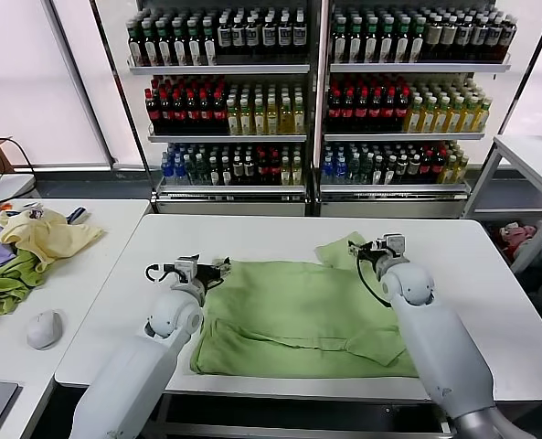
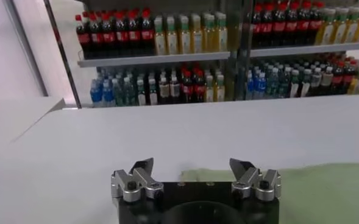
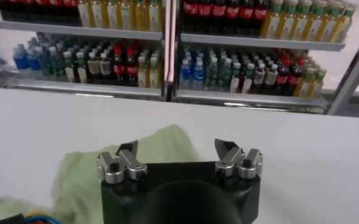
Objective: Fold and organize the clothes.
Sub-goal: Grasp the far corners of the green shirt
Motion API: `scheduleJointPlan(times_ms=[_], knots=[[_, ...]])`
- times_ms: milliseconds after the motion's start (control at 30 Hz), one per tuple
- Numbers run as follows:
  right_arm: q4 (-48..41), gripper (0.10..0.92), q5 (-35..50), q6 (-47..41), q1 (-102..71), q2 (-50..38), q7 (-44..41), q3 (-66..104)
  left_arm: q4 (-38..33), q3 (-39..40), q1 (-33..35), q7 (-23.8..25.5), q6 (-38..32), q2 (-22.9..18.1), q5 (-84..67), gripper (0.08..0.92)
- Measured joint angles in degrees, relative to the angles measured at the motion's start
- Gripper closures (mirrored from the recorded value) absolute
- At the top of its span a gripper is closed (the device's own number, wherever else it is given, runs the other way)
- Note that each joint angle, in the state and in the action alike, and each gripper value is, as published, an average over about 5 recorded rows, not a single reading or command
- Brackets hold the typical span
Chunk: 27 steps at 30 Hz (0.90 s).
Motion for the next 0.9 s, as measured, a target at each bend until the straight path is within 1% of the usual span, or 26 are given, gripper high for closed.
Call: scheduleJointPlan(times_ms=[233,433,500,567,667,900], knots=[[-6.6,0.203,-1.7,0.7,3.4,1.9,-1.0,-0.9,4.4,0.9,-2.1,0.5,0.3,-1.3,-0.6,0.177],[-10.5,0.209,-2.7,1.0,4.9,3.3,-1.6,-1.3,6.0,1.5,-2.5,0.8,0.9,-1.5,-1.6,0.177],[-11.5,0.239,-2.8,1.2,5.2,3.5,-1.7,-1.3,6.2,1.6,-2.5,0.8,1.0,-1.4,-2.1,0.185],[-12.2,0.293,-2.8,1.3,5.5,3.7,-1.9,-1.3,6.2,1.7,-2.4,1.0,1.0,-1.2,-2.5,0.207],[-13.0,0.379,-2.7,1.3,5.6,3.9,-2.1,-1.2,6.0,1.8,-2.1,1.3,1.1,-0.9,-3.1,0.278],[-13.7,0.578,-2.1,1.1,5.6,4.1,-2.5,-1.4,5.5,2.1,-1.4,1.9,1.2,-0.9,-3.5,0.485]])
